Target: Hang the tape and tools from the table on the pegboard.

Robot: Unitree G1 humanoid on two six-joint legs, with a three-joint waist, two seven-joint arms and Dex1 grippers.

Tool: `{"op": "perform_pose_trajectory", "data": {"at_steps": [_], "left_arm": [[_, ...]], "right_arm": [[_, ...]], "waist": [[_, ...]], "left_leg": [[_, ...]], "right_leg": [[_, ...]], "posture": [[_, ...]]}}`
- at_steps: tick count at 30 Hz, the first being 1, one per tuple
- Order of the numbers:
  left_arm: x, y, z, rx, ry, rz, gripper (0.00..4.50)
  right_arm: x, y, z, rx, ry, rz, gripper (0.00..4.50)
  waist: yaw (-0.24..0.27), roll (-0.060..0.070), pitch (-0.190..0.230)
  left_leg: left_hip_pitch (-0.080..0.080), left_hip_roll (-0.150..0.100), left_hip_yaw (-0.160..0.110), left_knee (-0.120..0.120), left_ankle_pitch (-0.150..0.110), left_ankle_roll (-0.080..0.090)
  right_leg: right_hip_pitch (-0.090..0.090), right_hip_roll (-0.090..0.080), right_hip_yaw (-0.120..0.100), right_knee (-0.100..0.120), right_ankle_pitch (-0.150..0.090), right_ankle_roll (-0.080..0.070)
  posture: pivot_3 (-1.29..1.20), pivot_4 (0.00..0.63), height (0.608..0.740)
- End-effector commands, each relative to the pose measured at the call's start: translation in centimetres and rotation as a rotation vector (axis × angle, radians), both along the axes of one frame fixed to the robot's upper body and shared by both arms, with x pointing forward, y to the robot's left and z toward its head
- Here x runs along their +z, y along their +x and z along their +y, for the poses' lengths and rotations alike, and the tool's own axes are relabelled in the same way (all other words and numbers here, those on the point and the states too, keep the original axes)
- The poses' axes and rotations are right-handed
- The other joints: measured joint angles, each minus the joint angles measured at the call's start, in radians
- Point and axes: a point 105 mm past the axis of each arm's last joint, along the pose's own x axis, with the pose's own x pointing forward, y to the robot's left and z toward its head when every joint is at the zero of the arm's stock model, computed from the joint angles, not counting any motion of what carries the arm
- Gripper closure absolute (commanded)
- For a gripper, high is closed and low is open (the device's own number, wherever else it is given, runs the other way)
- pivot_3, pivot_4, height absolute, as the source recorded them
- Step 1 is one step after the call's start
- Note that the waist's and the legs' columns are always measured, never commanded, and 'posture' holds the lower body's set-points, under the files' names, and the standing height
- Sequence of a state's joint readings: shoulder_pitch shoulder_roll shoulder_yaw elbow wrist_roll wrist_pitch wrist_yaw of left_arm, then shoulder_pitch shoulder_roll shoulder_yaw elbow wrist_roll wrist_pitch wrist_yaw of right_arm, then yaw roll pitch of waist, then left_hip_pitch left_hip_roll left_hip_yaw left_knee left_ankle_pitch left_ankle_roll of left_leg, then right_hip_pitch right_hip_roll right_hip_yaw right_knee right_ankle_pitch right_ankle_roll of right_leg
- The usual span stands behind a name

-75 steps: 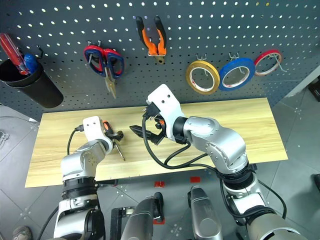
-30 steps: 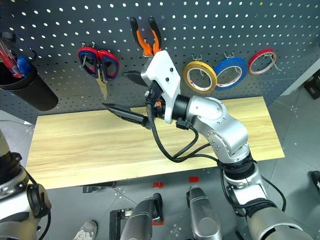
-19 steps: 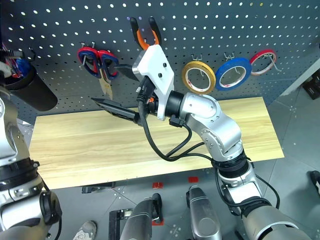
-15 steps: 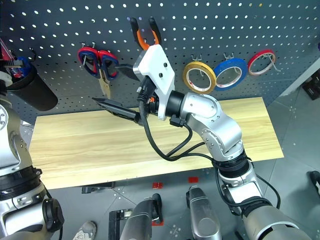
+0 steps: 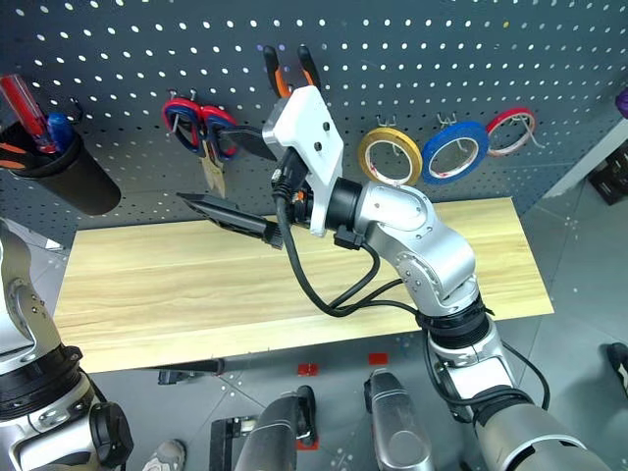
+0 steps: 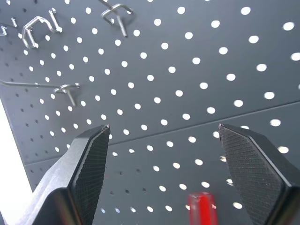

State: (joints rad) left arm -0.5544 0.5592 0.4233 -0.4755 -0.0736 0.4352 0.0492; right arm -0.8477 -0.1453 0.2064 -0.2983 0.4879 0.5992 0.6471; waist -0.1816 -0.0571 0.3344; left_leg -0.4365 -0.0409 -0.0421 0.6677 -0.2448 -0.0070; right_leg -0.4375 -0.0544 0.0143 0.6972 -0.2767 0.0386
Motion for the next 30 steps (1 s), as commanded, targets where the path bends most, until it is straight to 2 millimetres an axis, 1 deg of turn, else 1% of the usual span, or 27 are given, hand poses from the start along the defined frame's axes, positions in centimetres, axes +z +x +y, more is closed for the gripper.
{"op": "perform_pose_trajectory", "data": {"at_steps": [1,2,3,5,7,8,10,11,13,14,16,18,20,21,22,23,25,27,29,30], "left_arm": [[-1.4,0.6,-5.1,-0.18,0.022,0.102,0.6],[-2.3,0.7,-6.3,-0.245,0.01,0.143,0.6],[-2.9,0.7,-7.0,-0.288,0.0,0.161,0.6],[-4.5,0.3,-7.9,-0.336,-0.03,0.205,0.6],[-6.8,0.0,-8.7,-0.36,-0.048,0.279,0.6],[-7.6,-0.2,-9.0,-0.371,-0.055,0.304,0.6],[-10.3,-0.8,-9.1,-0.373,-0.081,0.383,0.6],[-11.2,-1.0,-9.1,-0.37,-0.085,0.413,0.6],[-12.2,-1.2,-9.3,-0.369,-0.086,0.438,0.6],[-13.8,-1.3,-8.7,-0.352,-0.13,0.482,0.6],[-16.6,-1.5,-7.8,-0.331,-0.197,0.566,0.6],[-18.5,-1.5,-7.2,-0.323,-0.254,0.618,0.6],[-20.1,-1.3,-6.2,-0.274,-0.272,0.659,0.6],[-20.9,-1.3,-5.6,-0.234,-0.251,0.672,0.6],[-21.5,-1.3,-5.3,-0.22,-0.229,0.683,0.6],[-22.1,-1.3,-5.0,-0.212,-0.224,0.692,0.6],[-23.0,-1.4,-4.4,-0.182,-0.248,0.684,0.6],[-23.7,-1.4,-3.9,-0.17,-0.28,0.668,0.6],[-24.2,-1.2,-3.8,-0.192,-0.312,0.67,0.6],[-24.4,-1.0,-3.7,-0.192,-0.317,0.671,0.6]], "right_arm": [[-0.3,-0.6,-1.4,-0.018,0.04,0.005,0.0],[-0.8,-0.5,-1.7,-0.037,0.041,0.026,0.0],[-1.3,-0.3,-1.9,-0.052,0.041,0.042,0.0],[-2.5,0.1,-2.4,-0.094,0.04,0.082,0.0],[-4.1,0.8,-3.1,-0.17,0.036,0.112,0.0],[-4.6,1.1,-3.4,-0.203,0.035,0.122,0.0],[-6.3,2.5,-4.5,-0.332,0.037,0.139,0.0],[-7.1,3.1,-5.0,-0.39,0.037,0.146,0.0],[-7.9,3.8,-5.6,-0.447,0.038,0.15,0.0],[-9.0,4.4,-6.3,-0.517,0.038,0.148,0.0],[-11.3,5.7,-8.0,-0.657,0.042,0.153,0.0],[-13.1,6.4,-9.3,-0.741,0.032,0.167,0.0],[-15.2,6.7,-10.3,-0.767,-0.008,0.197,0.0],[-16.2,6.9,-11.1,-0.802,-0.024,0.207,0.0],[-17.2,7.1,-11.9,-0.828,-0.036,0.221,0.0],[-17.9,7.3,-12.4,-0.85,-0.044,0.23,0.0],[-19.7,7.6,-13.8,-0.899,-0.082,0.244,0.0],[-21.7,7.9,-15.3,-0.954,-0.123,0.267,0.0],[-22.9,8.5,-16.5,-1.005,-0.121,0.318,0.0],[-23.4,8.8,-17.1,-1.033,-0.117,0.342,0.0]], "waist": [[0.01,0.0,-0.012],[0.013,0.0,-0.017],[0.014,0.0,-0.022],[0.013,0.0,-0.024],[0.011,0.004,-0.035],[0.011,0.006,-0.04],[0.012,0.008,-0.049],[0.013,0.009,-0.054],[0.017,0.01,-0.062],[0.018,0.009,-0.066],[0.021,0.012,-0.09],[0.025,0.013,-0.107],[0.034,0.015,-0.121],[0.037,0.015,-0.131],[0.038,0.016,-0.139],[0.039,0.017,-0.148],[0.04,0.02,-0.164],[0.041,0.023,-0.189],[0.043,0.024,-0.206],[0.043,0.024,-0.217]], "left_leg": [[0.0,0.0,0.0,0.0,0.0,0.0],[0.0,0.0,0.001,0.0,0.0,0.0],[0.0,0.0,0.001,0.0,0.0,0.0],[0.0,0.0,0.002,0.0,0.0,0.0],[0.0,0.001,0.003,0.0,0.0,0.0],[0.001,0.001,0.004,-0.001,0.0,0.0],[0.001,0.001,0.004,-0.001,0.0,0.0],[0.001,0.001,0.004,-0.002,0.0,0.0],[0.001,0.001,0.005,-0.001,0.0,0.0],[0.001,0.001,0.005,-0.001,0.0,0.0],[0.001,0.001,0.005,-0.001,0.0,0.0],[0.003,0.0,0.005,-0.002,-0.001,0.001],[0.003,0.0,0.005,-0.002,-0.001,0.001],[0.003,0.0,0.005,-0.002,-0.001,0.002],[0.003,0.0,0.005,-0.002,-0.002,0.004],[0.004,0.0,0.005,-0.002,-0.003,0.004],[0.005,0.0,0.004,-0.003,-0.003,0.005],[0.006,0.0,0.003,-0.003,-0.002,0.004],[0.012,0.0,0.003,-0.006,-0.003,0.005],[0.012,0.0,0.003,-0.006,-0.004,0.005]], "right_leg": [[0.0,0.0,0.0,0.0,0.0,0.0],[0.0,0.0,0.0,0.0,0.0,0.0],[0.0,0.0,0.001,0.0,0.0,0.0],[-0.001,0.0,0.001,0.0,0.0,0.0],[-0.002,0.0,0.002,0.0,0.0,0.0],[-0.002,0.001,0.002,0.001,0.0,0.0],[-0.002,0.001,0.002,0.001,0.0,0.0],[-0.002,0.001,0.003,0.001,0.0,0.0],[-0.002,0.001,0.003,0.0,0.0,0.0],[-0.001,0.001,0.003,0.0,0.0,0.0],[-0.001,0.001,0.004,0.0,0.0,0.0],[0.001,0.001,0.004,-0.001,0.0,0.0],[0.002,0.001,0.004,-0.002,0.0,0.0],[0.002,0.001,0.004,-0.003,0.0,0.0],[0.002,0.001,0.004,-0.003,0.0,0.0],[0.003,0.001,0.004,-0.003,0.0,0.0],[0.007,0.001,0.004,-0.007,0.0,0.0],[0.01,0.001,0.003,-0.011,0.0,0.0],[0.018,0.001,0.003,-0.017,0.0,0.0],[0.018,0.001,0.003,-0.017,0.0,0.0]], "posture": [[-0.23,0.237,0.74],[-0.23,0.235,0.74],[-0.22,0.234,0.74],[-0.22,0.226,0.74],[-0.22,0.222,0.74],[-0.22,0.219,0.74],[-0.22,0.21,0.74],[-0.22,0.207,0.74],[-0.21,0.192,0.74],[-0.21,0.186,0.74],[-0.21,0.17,0.74],[-0.21,0.15,0.74],[-0.2,0.133,0.74],[-0.2,0.126,0.74],[-0.2,0.112,0.74],[-0.2,0.112,0.74],[-0.2,0.085,0.74],[-0.19,0.069,0.74],[-0.18,0.052,0.74],[-0.18,0.048,0.74]]}}
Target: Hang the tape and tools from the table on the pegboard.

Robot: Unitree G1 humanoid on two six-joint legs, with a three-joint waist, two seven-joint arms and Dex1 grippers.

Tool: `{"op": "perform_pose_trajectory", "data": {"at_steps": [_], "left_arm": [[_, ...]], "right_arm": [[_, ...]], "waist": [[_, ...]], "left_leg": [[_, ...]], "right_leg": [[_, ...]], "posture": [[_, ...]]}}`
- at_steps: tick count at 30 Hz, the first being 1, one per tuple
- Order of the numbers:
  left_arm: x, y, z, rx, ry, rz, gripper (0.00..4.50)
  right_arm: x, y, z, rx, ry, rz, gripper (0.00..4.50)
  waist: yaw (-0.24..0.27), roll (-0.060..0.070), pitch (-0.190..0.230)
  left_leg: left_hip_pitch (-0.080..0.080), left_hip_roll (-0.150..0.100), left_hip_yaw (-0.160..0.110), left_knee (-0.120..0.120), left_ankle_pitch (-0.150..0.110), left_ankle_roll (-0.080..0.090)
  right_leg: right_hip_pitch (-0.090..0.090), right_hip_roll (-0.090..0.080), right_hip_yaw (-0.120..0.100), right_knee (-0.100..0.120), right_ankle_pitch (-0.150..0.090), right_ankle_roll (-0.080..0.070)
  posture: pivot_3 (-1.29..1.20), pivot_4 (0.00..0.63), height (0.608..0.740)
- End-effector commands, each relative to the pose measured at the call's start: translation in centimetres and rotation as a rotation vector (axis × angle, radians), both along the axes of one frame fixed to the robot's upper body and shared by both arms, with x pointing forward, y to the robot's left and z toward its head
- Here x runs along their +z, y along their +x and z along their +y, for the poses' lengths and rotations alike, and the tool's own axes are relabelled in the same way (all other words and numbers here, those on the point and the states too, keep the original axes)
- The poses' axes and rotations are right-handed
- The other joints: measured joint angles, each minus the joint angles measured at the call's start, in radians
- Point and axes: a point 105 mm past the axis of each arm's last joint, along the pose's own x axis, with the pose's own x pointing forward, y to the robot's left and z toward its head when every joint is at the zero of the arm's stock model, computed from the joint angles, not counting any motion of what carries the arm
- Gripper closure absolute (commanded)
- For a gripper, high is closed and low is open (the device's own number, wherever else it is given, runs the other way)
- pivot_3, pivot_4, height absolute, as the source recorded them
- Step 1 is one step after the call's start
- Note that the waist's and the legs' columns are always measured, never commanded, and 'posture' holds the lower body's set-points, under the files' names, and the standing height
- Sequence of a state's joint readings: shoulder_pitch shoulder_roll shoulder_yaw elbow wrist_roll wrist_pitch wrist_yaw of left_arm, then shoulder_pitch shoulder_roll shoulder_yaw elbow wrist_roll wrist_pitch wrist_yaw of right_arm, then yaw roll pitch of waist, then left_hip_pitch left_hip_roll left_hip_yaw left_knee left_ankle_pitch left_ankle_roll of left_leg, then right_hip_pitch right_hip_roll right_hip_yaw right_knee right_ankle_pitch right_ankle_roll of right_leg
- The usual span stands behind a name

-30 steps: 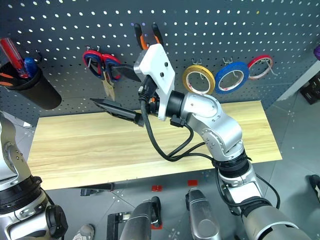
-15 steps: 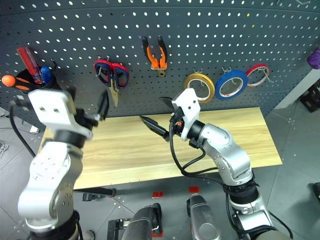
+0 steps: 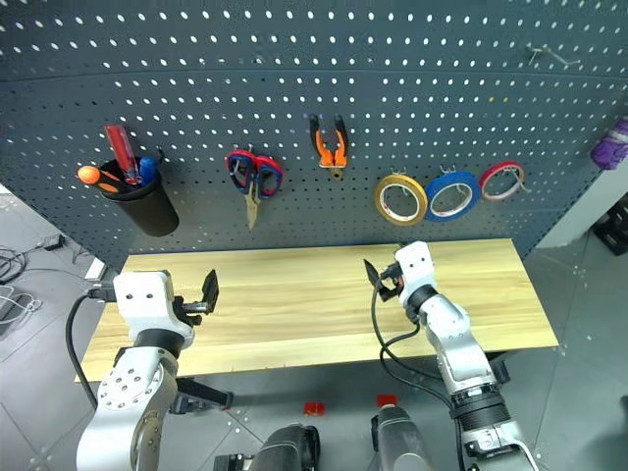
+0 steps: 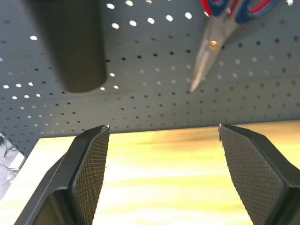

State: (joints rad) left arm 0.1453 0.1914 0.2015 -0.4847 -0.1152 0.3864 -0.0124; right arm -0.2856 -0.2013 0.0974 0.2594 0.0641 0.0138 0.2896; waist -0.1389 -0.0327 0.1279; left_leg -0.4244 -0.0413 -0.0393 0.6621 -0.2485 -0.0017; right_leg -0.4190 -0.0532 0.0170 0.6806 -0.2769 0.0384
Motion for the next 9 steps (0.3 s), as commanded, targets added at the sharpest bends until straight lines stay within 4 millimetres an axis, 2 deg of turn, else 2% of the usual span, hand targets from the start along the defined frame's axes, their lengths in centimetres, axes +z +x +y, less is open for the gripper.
{"op": "perform_pose_trajectory", "data": {"at_steps": [1,5,9], "left_arm": [[0.6,0.4,0.4,-0.004,-0.009,-0.055,0.6],[-0.5,0.5,1.6,0.046,-0.033,-0.043,0.6],[-1.3,0.4,2.4,0.077,-0.037,-0.026,0.6]], "right_arm": [[-0.8,1.1,-2.5,-0.115,0.027,0.012,0.0],[-2.4,2.1,-5.1,-0.226,0.019,0.058,0.0],[-2.6,2.7,-5.9,-0.246,0.009,0.058,0.0]], "waist": [[0.0,0.001,-0.019],[0.0,0.008,-0.049],[-0.001,0.012,-0.071]], "left_leg": [[0.001,0.0,0.0,0.0,0.0,0.0],[0.01,-0.001,0.0,0.0,-0.005,0.003],[0.013,-0.001,0.0,0.0,-0.007,0.003]], "right_leg": [[0.001,0.0,0.0,0.0,0.0,0.0],[0.01,0.0,0.0,-0.002,0.0,-0.001],[0.013,0.0,0.001,-0.003,-0.001,-0.002]], "posture": [[-0.18,0.037,0.74],[-0.17,0.015,0.74],[-0.16,0.004,0.74]]}}
